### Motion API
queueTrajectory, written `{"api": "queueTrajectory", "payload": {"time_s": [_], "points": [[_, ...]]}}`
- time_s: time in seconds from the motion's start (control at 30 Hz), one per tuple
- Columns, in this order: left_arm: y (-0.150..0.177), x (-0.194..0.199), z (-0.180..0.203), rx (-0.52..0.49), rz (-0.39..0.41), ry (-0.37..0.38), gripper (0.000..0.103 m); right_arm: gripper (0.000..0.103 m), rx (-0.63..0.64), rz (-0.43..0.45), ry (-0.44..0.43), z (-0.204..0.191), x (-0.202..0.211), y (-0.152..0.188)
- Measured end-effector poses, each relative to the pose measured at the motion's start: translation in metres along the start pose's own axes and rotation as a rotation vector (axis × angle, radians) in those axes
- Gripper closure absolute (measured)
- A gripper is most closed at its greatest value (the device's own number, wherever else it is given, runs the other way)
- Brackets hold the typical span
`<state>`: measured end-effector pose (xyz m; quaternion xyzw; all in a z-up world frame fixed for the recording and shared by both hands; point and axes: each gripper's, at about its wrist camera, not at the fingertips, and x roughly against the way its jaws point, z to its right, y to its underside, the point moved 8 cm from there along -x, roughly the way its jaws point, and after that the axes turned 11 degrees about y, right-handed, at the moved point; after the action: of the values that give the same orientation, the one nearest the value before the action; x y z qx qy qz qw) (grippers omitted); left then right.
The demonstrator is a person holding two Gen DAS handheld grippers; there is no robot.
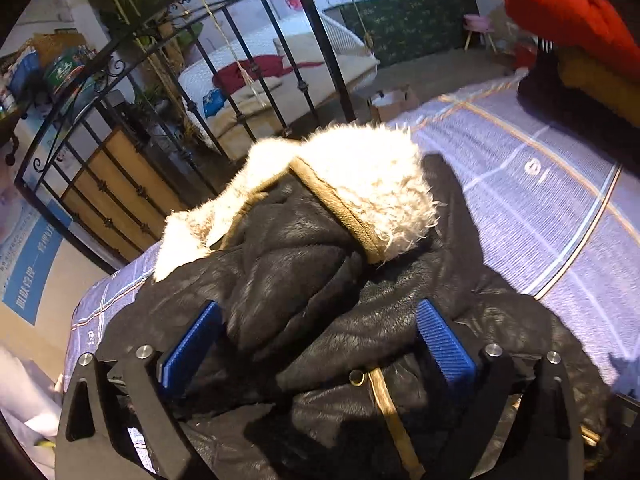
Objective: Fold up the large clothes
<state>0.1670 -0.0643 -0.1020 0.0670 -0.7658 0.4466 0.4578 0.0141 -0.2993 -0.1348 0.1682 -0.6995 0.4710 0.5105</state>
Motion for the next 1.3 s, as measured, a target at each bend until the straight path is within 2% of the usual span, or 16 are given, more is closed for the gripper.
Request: {"api": "queueTrajectory", "payload": {"time_s": [0.13,0.23,0.63,0.8,0.9,1.0,1.07,1.17,1.2,1.23,1.3], "points": [[0.004,0.04,-0.007,0.064,0.049,0.032,0.006,0.016,0.013,0.025,-0.01,-0.012,0.002,-0.009],[0.012,0.052,-0.017,0.095,0.068,0.027,0.006,0.016,0.028,0.055,-0.011,-0.023,0.006,-0.019],[0.064,0.056,-0.09,0.281,-0.007,-0.058,0.006,0.016,0.125,0.152,-0.087,-0.103,0.016,-0.076],[0.064,0.069,-0.136,0.371,0.043,-0.099,0.006,0.016,0.207,0.222,-0.097,-0.143,0.025,-0.113],[0.059,0.07,-0.165,0.443,0.06,-0.093,0.006,0.017,0.235,0.219,-0.115,-0.167,0.018,-0.135],[0.048,0.062,-0.182,0.443,0.071,-0.097,0.006,0.016,0.274,0.177,-0.142,-0.194,0.0,-0.146],[0.044,0.046,-0.188,0.422,0.05,-0.108,0.006,0.016,0.319,0.162,-0.126,-0.208,-0.015,-0.149],[0.058,0.002,-0.199,0.45,-0.055,-0.098,0.006,0.016,0.428,0.173,0.013,-0.22,-0.049,-0.145],[0.07,-0.016,-0.202,0.485,-0.09,-0.054,0.005,0.012,0.474,0.164,0.086,-0.218,-0.067,-0.14],[0.082,-0.032,-0.202,0.519,-0.112,-0.002,0.005,0.011,0.5,0.134,0.117,-0.215,-0.083,-0.134],[0.097,-0.052,-0.2,0.522,-0.139,0.034,0.005,0.009,0.498,0.08,0.095,-0.207,-0.112,-0.121]]}}
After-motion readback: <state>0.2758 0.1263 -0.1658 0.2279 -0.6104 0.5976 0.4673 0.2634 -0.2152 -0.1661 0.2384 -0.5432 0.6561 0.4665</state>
